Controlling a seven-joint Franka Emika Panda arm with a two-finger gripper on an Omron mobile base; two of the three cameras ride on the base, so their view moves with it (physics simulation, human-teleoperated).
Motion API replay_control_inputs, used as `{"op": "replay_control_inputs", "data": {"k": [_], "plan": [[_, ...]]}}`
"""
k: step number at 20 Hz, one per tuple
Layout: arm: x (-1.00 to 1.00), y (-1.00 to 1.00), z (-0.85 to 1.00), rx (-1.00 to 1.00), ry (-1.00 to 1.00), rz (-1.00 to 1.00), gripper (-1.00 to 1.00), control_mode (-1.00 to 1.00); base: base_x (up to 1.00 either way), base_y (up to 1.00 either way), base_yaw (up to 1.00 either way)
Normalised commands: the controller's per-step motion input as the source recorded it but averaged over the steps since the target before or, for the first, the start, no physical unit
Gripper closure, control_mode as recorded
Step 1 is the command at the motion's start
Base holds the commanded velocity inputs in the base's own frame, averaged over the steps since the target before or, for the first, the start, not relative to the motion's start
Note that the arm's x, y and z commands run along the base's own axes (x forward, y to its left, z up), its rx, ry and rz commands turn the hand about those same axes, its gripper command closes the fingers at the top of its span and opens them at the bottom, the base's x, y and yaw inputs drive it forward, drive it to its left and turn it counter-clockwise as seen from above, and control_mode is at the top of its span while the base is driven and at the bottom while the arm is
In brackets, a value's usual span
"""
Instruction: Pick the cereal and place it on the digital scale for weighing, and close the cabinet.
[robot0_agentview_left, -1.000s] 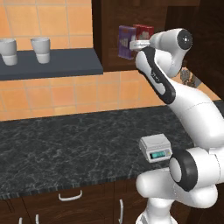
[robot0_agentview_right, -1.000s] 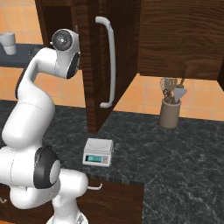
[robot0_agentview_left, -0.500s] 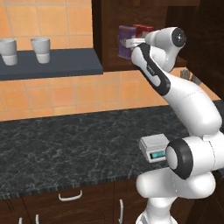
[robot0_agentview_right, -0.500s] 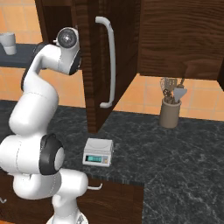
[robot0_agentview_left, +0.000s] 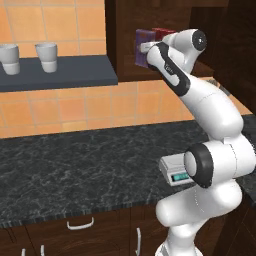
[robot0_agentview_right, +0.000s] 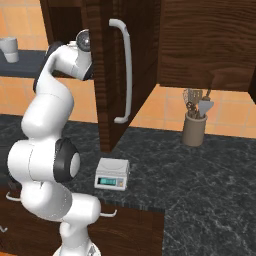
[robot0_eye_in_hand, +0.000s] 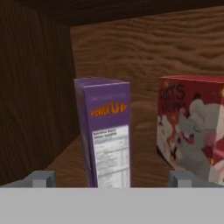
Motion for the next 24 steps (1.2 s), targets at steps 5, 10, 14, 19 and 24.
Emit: {"op": "replay_control_inputs", "data": {"k": [5, 10, 14, 19, 24], "plan": [[0.3, 0.1, 0.0, 0.0, 0.0, 0.04, -1.0, -1.0, 0.0, 0.0, 0.0], [0.35, 0.08, 0.0, 0.0, 0.0, 0.03, -1.0, -1.0, 0.0, 0.0, 0.0], [0.41, 0.17, -0.01, -0.01, 0.0, 0.01, 1.0, -1.0, 0.0, 0.0, 0.0], [0.03, 0.21, -0.01, -0.03, 0.0, 0.04, 1.0, -1.0, 0.0, 0.0, 0.0], [-0.33, 0.06, -0.03, 0.0, -0.08, 0.03, 1.0, -1.0, 0.0, 0.0, 0.0]]}}
